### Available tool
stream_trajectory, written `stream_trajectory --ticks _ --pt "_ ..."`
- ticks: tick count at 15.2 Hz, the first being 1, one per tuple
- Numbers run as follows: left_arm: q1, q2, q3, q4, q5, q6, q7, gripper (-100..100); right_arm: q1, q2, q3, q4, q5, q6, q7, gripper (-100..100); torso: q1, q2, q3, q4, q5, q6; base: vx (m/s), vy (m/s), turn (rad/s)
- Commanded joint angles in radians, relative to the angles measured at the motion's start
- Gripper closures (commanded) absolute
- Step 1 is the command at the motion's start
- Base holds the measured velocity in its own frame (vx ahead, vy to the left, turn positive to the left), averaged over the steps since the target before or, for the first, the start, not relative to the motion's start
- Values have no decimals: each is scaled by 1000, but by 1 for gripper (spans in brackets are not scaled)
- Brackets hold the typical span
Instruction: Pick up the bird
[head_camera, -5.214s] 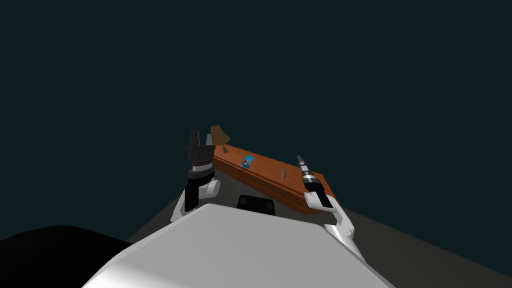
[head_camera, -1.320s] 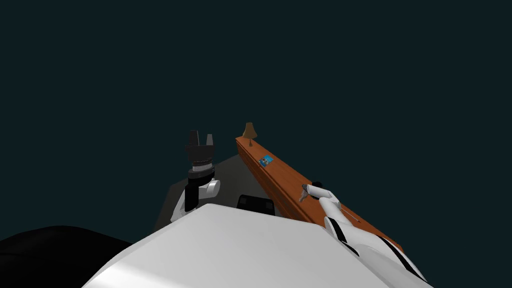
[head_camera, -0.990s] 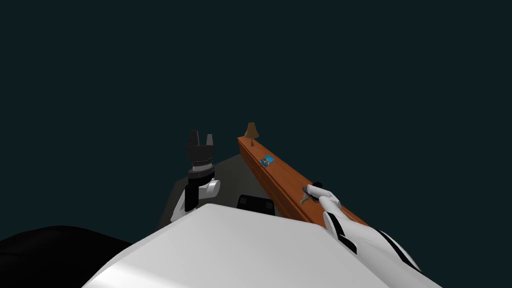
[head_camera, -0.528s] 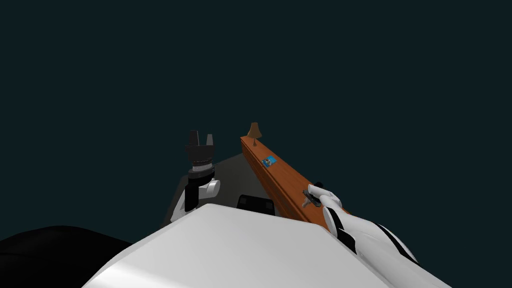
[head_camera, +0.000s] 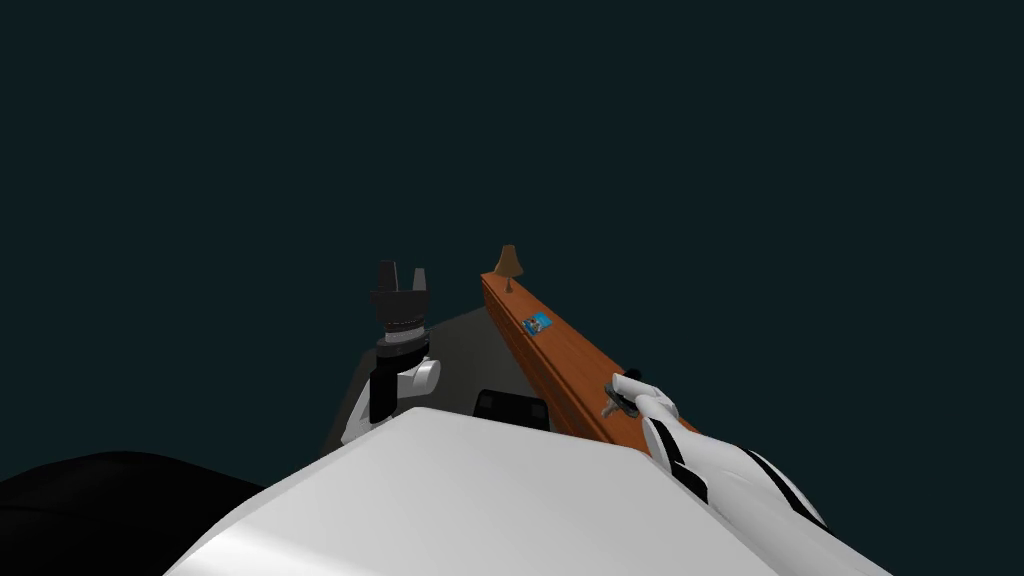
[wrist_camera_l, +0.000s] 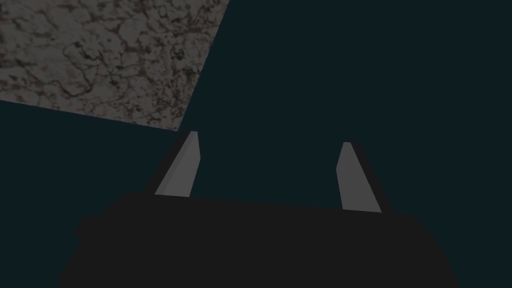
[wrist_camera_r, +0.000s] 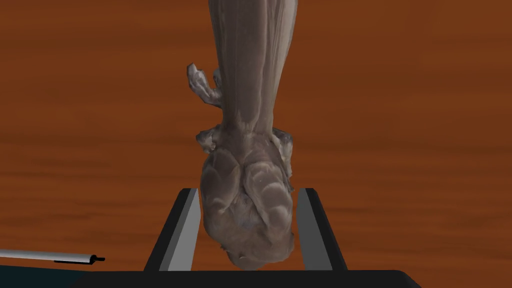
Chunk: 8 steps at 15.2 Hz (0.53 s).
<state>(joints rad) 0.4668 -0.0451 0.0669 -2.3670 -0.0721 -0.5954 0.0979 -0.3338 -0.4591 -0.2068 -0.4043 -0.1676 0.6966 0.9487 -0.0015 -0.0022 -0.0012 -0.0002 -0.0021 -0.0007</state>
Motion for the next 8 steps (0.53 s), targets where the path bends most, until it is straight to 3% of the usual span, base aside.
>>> stream_trajectory --ticks 1,5,8 --pt "0 0 0 0 0 0 0 0 0 0 0 0 0 0 0 100 0 0 0 0 0 0 0 0 0" --pt "0 0 0 0 0 0 0 0 -18 -23 -19 -13 -17 37 41 100 3 0 0 0 1 1 -10 40 -48" --pt "0 0 0 0 0 0 0 0 -22 -24 -19 -4 -18 30 42 100 4 1 0 0 1 0 -14 42 -11"
